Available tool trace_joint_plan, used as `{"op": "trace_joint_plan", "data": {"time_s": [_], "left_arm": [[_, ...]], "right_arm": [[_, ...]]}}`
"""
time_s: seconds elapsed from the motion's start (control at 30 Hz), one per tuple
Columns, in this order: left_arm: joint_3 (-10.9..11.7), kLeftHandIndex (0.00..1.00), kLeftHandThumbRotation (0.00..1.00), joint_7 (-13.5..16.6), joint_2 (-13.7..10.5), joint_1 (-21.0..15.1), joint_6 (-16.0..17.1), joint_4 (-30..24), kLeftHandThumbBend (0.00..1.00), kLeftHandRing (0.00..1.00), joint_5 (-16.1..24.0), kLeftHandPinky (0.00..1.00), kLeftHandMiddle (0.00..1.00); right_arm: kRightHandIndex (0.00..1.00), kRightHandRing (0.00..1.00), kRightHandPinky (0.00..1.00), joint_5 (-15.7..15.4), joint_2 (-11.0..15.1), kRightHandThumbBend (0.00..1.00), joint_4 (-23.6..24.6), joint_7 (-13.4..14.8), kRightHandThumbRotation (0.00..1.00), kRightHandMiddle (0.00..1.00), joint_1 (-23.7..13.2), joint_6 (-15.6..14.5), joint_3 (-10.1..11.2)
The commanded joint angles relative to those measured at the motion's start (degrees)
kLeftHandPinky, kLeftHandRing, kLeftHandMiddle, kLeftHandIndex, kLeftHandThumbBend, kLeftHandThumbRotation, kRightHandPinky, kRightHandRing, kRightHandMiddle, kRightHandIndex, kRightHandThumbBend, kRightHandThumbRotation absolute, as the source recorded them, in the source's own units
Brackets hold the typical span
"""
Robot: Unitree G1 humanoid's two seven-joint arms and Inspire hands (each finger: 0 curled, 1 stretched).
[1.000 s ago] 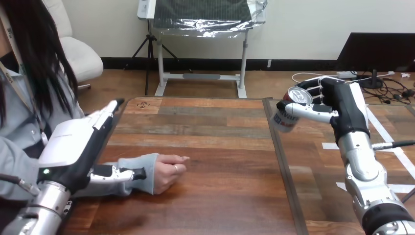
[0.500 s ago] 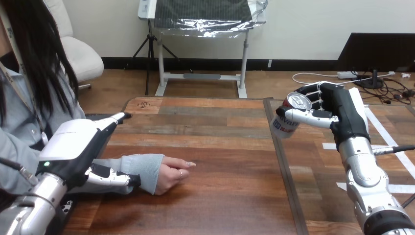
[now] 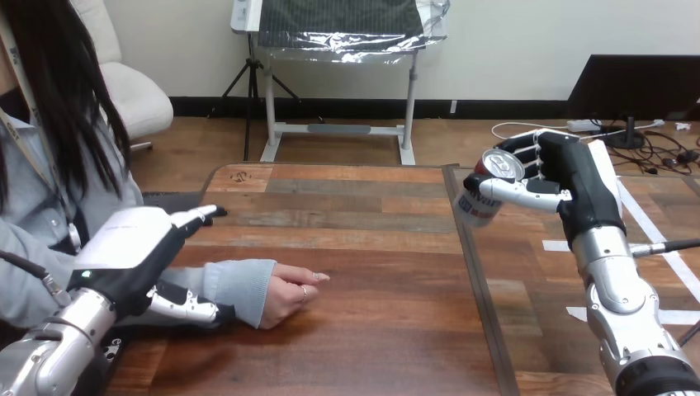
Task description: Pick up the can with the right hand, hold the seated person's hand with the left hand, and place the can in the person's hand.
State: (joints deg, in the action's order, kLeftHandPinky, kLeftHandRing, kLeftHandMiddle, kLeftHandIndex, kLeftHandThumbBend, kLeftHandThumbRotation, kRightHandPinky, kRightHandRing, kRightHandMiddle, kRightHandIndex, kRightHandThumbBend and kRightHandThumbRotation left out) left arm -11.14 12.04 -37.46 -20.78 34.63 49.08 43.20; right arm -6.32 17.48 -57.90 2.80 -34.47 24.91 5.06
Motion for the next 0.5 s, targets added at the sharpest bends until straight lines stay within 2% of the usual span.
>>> {"op": "trace_joint_plan", "data": {"time_s": [0.0, 0.07, 0.27, 0.47], "left_arm": [[-1.8, 0.88, 0.42, -0.4, -1.8, -5.5, 0.0, 2.3, 1.0, 0.82, 0.0, 0.76, 0.86], [-2.0, 0.88, 0.42, -0.9, -1.8, -5.7, -0.2, 2.6, 1.0, 0.83, -0.4, 0.76, 0.86], [-3.3, 0.88, 0.43, 0.1, -1.7, -6.9, 1.0, 5.3, 1.0, 0.83, -0.3, 0.77, 0.86], [-5.2, 0.87, 0.43, 0.5, -1.6, -8.2, 0.6, 7.0, 1.0, 0.82, 0.8, 0.77, 0.86]], "right_arm": [[0.48, 0.42, 0.38, 1.2, 0.8, 0.78, 5.0, -0.4, 0.0, 0.47, -2.2, 0.9, 0.7], [0.49, 0.42, 0.39, 1.2, 0.8, 0.77, 5.2, -0.4, 0.0, 0.47, -2.1, 0.7, 0.8], [0.49, 0.43, 0.39, 1.4, 1.0, 0.77, 5.8, -0.9, 0.0, 0.48, -1.7, 0.6, 0.9], [0.49, 0.42, 0.39, 1.6, 0.9, 0.78, 6.4, -1.0, 0.0, 0.47, -1.4, 0.4, 0.8]]}}
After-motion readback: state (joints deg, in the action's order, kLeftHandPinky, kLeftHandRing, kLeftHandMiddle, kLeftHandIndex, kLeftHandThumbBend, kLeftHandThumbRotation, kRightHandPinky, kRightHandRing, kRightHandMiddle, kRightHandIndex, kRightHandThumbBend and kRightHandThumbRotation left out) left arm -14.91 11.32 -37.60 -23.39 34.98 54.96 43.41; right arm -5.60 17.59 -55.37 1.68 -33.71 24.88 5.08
